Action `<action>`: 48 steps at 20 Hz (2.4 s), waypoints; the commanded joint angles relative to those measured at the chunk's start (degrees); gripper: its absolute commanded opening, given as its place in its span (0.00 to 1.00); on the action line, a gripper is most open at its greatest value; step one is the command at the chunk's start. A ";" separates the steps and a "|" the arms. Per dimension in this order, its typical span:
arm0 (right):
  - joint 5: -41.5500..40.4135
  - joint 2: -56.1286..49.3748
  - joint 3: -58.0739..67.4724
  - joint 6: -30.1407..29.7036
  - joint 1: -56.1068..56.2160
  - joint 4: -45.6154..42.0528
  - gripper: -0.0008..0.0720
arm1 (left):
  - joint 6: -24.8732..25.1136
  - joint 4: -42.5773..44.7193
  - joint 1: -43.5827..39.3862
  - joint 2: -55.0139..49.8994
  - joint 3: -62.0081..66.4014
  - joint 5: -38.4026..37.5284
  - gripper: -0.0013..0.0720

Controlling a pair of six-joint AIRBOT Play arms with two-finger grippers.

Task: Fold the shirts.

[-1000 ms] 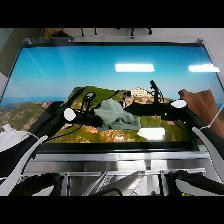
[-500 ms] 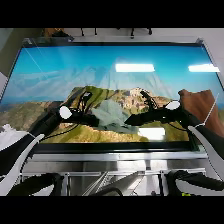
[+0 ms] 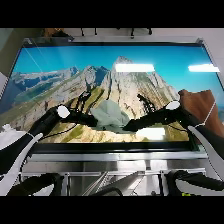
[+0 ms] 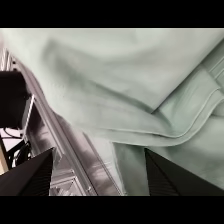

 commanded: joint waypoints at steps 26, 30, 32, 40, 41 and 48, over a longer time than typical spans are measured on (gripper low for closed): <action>-11.63 18.75 37.13 -9.99 -17.29 13.99 0.03 | 1.73 5.86 14.73 23.89 32.20 -27.50 0.05; -15.32 26.82 39.26 -9.11 -25.29 8.90 0.03 | 4.72 5.97 20.65 31.76 41.03 -28.35 0.05; -17.99 30.25 39.26 -4.57 -28.87 1.14 0.03 | 5.20 5.97 24.96 34.34 42.80 -28.35 0.05; -2.12 24.50 33.18 -1.03 -31.95 4.74 0.03 | 7.34 -2.01 30.95 23.82 42.84 -35.91 0.05; -2.03 22.16 30.27 -1.03 -31.76 5.73 0.03 | 7.41 -1.55 29.00 19.47 42.84 -36.37 0.05; -14.27 -4.09 11.96 -5.99 -23.93 5.88 0.03 | 7.50 -1.55 20.57 -20.52 43.01 -36.63 0.05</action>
